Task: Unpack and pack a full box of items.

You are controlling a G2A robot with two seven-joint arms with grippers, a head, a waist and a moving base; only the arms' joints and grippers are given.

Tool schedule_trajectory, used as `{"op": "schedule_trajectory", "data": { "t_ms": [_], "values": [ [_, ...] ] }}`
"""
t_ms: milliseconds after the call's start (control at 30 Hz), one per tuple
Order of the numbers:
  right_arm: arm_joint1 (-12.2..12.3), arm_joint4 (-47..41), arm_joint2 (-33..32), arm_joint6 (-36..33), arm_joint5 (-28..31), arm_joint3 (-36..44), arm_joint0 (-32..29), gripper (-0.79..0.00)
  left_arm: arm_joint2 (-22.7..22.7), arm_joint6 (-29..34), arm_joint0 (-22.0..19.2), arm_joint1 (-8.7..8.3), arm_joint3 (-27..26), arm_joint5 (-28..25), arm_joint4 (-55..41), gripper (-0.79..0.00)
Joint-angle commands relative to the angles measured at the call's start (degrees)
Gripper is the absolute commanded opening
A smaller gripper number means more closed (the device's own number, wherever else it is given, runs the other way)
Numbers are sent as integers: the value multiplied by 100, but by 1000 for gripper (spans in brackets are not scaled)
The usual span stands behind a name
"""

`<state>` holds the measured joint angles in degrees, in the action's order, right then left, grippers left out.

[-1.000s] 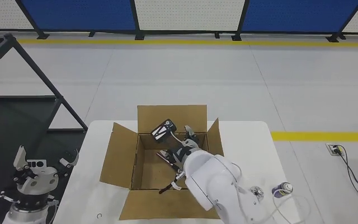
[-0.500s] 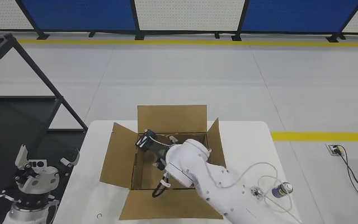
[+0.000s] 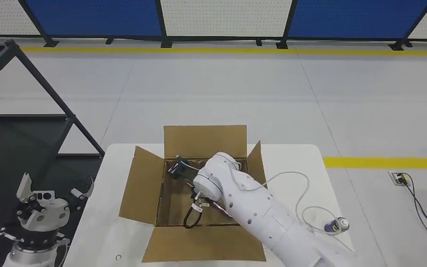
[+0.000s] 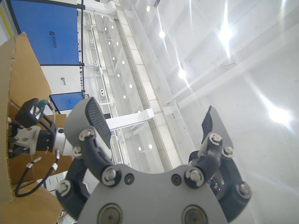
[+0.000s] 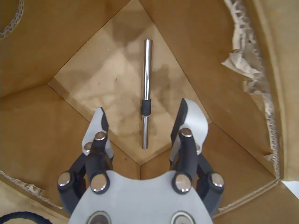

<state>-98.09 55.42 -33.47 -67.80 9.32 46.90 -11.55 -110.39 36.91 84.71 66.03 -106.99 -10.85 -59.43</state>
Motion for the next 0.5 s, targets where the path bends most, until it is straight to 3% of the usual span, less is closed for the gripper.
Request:
{"op": "schedule_trajectory", "data": {
  "t_ms": [0,467],
  "values": [
    [-44,-40,30,-33,40,-158,16,-351,0,0,0,0,0,0,0,0],
    [-475,-326,248,239,336,-1552,204,-382,0,0,0,0,0,0,0,0]
  ]
}}
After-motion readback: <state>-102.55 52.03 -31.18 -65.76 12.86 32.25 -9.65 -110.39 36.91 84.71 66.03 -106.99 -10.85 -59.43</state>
